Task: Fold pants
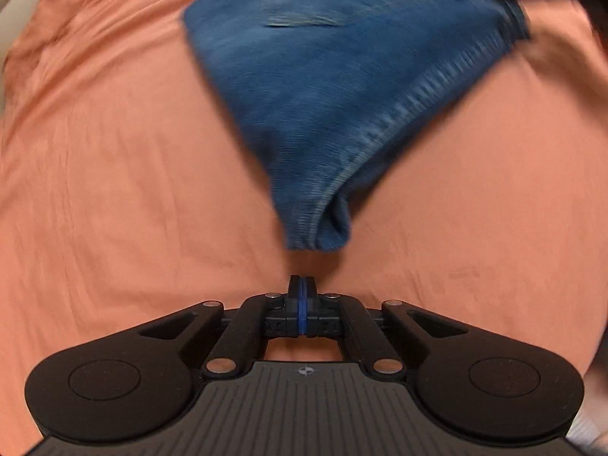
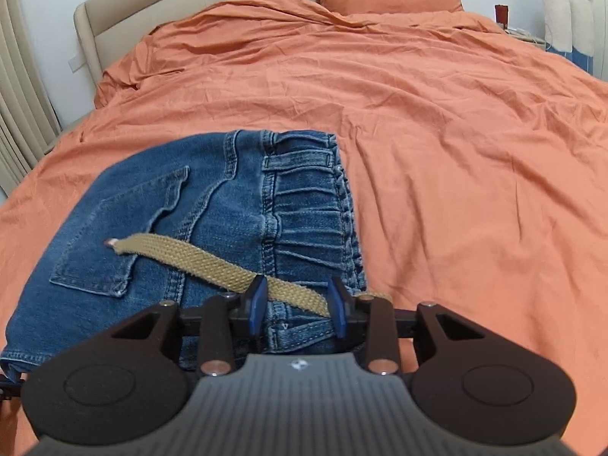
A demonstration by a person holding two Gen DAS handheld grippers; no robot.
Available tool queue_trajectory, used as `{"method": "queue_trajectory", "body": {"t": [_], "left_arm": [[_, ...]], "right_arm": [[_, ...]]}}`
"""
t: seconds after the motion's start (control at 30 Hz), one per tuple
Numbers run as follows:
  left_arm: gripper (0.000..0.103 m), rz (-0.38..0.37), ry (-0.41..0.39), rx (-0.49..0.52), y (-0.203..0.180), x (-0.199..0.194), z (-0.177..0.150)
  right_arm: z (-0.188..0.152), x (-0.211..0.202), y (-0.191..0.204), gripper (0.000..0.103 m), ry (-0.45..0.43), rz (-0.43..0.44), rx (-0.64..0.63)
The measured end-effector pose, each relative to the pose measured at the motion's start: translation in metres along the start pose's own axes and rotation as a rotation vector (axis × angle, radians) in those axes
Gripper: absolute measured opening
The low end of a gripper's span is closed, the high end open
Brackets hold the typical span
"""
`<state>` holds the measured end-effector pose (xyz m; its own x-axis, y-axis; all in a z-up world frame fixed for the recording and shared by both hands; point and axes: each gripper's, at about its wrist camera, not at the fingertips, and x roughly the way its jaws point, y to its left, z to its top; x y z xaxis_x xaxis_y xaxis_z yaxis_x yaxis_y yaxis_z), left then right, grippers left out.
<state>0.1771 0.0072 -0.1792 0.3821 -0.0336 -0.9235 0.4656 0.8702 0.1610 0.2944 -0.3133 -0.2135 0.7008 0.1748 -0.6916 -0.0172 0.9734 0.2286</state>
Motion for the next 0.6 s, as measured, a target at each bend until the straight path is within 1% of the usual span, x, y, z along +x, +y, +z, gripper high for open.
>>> {"method": "queue_trajectory", "body": {"t": [0.07, 0.13, 0.2, 0.23, 0.33, 0.37, 0.4, 0.5, 0.57, 0.6], "left_arm": [[0.000, -0.020, -0.010, -0.050, 0.008, -0.007, -0.002], [0.000, 0.003, -0.008, -0.059, 0.009, -0.015, -0.002], [0.006, 0.032, -0.013, -0.054, 0.008, -0.026, -0.001], [0.011, 0.042, -0.019, -0.052, 0.007, -0.032, 0.001], [0.013, 0.068, -0.053, -0.050, 0.003, -0.049, 0.005], [0.014, 0.068, -0.063, -0.058, 0.003, -0.054, 0.007], [0.015, 0.066, -0.073, -0.065, 0.003, -0.056, 0.008], [0.020, 0.054, -0.108, -0.072, 0.002, -0.068, 0.016], [0.028, 0.044, -0.127, -0.066, 0.000, -0.073, 0.021], [0.031, 0.040, -0.135, -0.065, 0.000, -0.074, 0.025]], "right_arm": [[0.000, 0.000, -0.001, 0.029, -0.003, 0.005, 0.001], [0.000, -0.002, -0.001, 0.030, -0.010, 0.007, -0.004], [-0.001, -0.003, -0.001, 0.030, -0.020, 0.009, -0.007], [-0.001, -0.005, -0.001, 0.031, -0.026, 0.010, -0.005], [0.000, -0.017, 0.000, 0.035, -0.055, 0.013, 0.002], [-0.001, -0.023, 0.000, 0.038, -0.070, 0.016, 0.006], [-0.002, -0.029, -0.001, 0.045, -0.088, 0.024, 0.013], [-0.002, -0.045, -0.010, 0.056, -0.141, 0.040, 0.056], [-0.001, -0.051, -0.019, 0.059, -0.165, 0.040, 0.106], [0.000, -0.053, -0.025, 0.060, -0.173, 0.043, 0.138]]}}
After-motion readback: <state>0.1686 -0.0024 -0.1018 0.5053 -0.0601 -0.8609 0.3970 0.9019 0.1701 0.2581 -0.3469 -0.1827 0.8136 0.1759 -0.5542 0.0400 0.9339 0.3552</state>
